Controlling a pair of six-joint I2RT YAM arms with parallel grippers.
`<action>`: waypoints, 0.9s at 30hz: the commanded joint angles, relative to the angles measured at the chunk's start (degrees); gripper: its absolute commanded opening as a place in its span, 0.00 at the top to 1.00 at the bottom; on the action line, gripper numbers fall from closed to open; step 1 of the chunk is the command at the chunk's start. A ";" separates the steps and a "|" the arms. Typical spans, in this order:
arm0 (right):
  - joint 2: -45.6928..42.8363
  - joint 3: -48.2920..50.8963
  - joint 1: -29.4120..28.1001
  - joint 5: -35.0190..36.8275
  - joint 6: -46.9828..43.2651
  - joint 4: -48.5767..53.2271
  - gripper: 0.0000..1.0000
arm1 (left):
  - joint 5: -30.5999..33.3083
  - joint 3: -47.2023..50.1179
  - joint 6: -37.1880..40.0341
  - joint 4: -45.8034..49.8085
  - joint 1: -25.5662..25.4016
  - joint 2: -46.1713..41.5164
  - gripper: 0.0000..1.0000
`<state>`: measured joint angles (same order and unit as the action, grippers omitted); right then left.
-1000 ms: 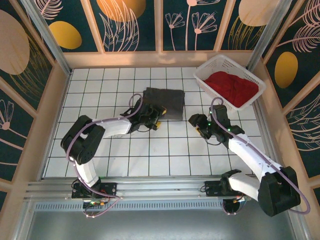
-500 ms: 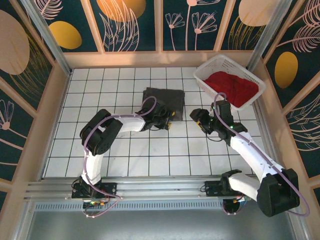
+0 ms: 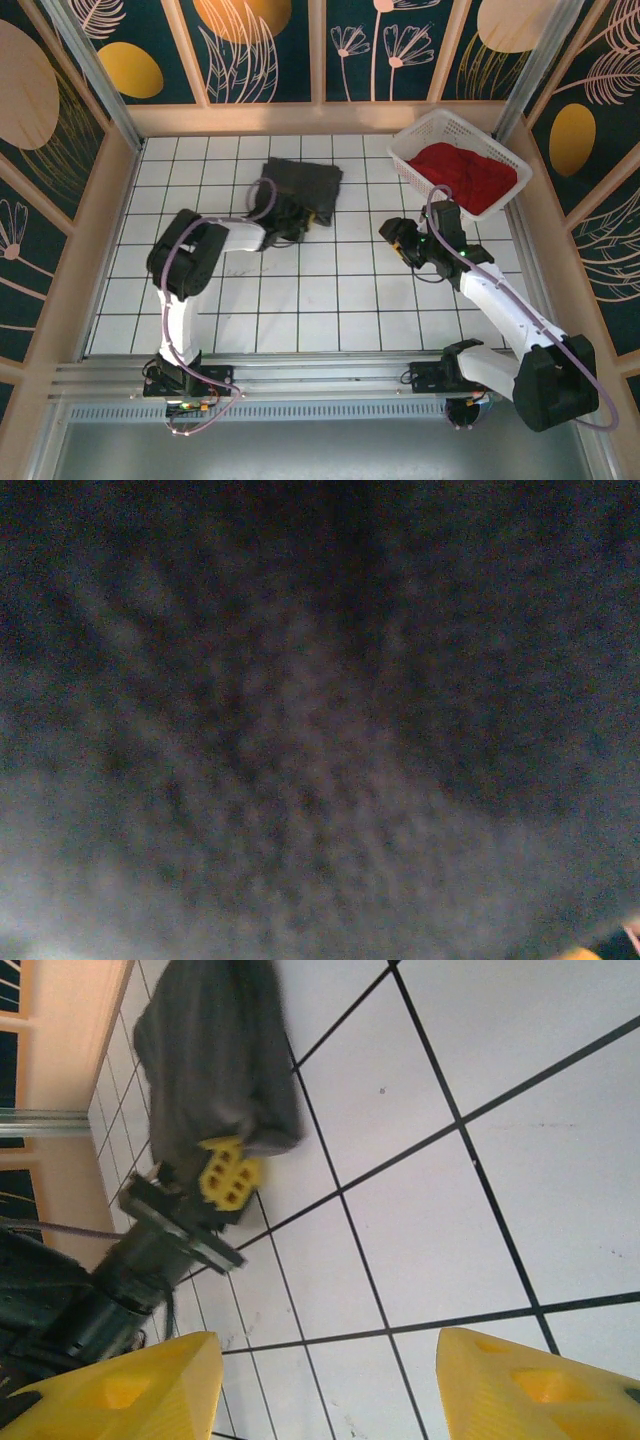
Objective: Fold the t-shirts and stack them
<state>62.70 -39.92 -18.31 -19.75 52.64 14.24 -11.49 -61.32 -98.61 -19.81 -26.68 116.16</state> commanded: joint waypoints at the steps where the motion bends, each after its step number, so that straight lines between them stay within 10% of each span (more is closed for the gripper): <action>1: 1.99 -1.62 0.34 -1.26 -0.50 -1.98 0.41 | -0.21 3.89 10.59 3.67 9.54 -3.60 1.00; 10: 8.76 -5.54 -0.96 -3.90 -2.80 -6.36 0.42 | -15.43 -7.49 40.59 11.15 32.56 4.69 1.00; 21: 8.70 -3.52 -2.97 -11.11 -2.11 -27.07 0.41 | -19.39 -14.03 53.87 17.69 39.79 7.78 1.00; 23: 8.41 -3.49 -2.97 -10.39 -1.84 -28.18 0.38 | -19.21 -13.42 54.04 18.02 39.77 5.49 0.53; 24: 8.25 -3.78 -2.96 -9.78 -1.66 -28.13 0.35 | -18.84 -12.74 54.05 18.18 39.63 3.61 0.13; 27: 8.23 -5.10 -2.36 -8.02 -1.31 -26.01 0.01 | -19.12 -8.99 53.39 15.88 38.51 -4.25 0.01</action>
<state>72.27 -44.03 -20.99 -28.53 51.22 -9.28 -31.00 -72.84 -47.35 -5.72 12.29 118.85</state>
